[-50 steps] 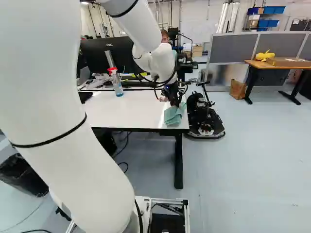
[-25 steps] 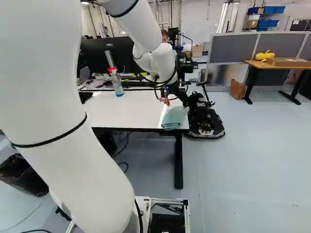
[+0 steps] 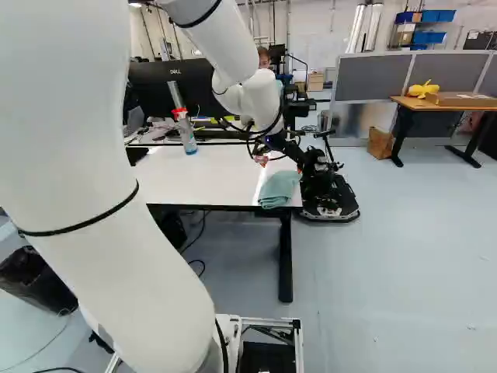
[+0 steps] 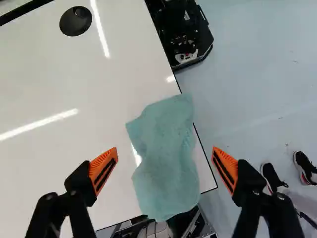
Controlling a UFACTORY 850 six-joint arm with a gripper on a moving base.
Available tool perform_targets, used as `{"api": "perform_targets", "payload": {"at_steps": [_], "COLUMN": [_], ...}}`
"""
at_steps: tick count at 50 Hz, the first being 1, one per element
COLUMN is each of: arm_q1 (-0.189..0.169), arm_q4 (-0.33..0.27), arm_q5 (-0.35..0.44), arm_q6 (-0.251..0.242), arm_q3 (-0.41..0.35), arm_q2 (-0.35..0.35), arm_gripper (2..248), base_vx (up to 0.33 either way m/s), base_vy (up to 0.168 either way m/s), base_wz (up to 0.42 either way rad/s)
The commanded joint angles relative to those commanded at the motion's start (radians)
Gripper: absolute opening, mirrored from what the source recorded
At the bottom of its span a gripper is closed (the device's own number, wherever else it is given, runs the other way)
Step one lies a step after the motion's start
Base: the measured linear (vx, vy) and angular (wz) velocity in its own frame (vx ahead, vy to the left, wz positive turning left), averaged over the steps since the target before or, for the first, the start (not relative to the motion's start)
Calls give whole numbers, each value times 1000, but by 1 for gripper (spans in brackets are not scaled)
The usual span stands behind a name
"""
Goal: Clean the table with the green towel
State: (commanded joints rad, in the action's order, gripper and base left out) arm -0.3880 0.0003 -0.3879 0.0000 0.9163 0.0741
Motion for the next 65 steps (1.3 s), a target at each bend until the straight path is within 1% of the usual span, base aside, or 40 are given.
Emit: {"api": "perform_targets", "payload": {"at_steps": [16,32,48,65], "arm_q1": [3,15,36,68], "arm_q4": [0,0,0,0], "arm_q5": [10,50,117,220], "arm_q6": [0,0,0,0], "arm_q3": [-7,-33,-77,-145], "arm_q2": [-3,-14,-33,-62], "arm_gripper": [247,247,247,247], "base_vx": [0,0,0,0], "base_vy": [0,0,0,0], "base_wz": [0,0,0,0]}}
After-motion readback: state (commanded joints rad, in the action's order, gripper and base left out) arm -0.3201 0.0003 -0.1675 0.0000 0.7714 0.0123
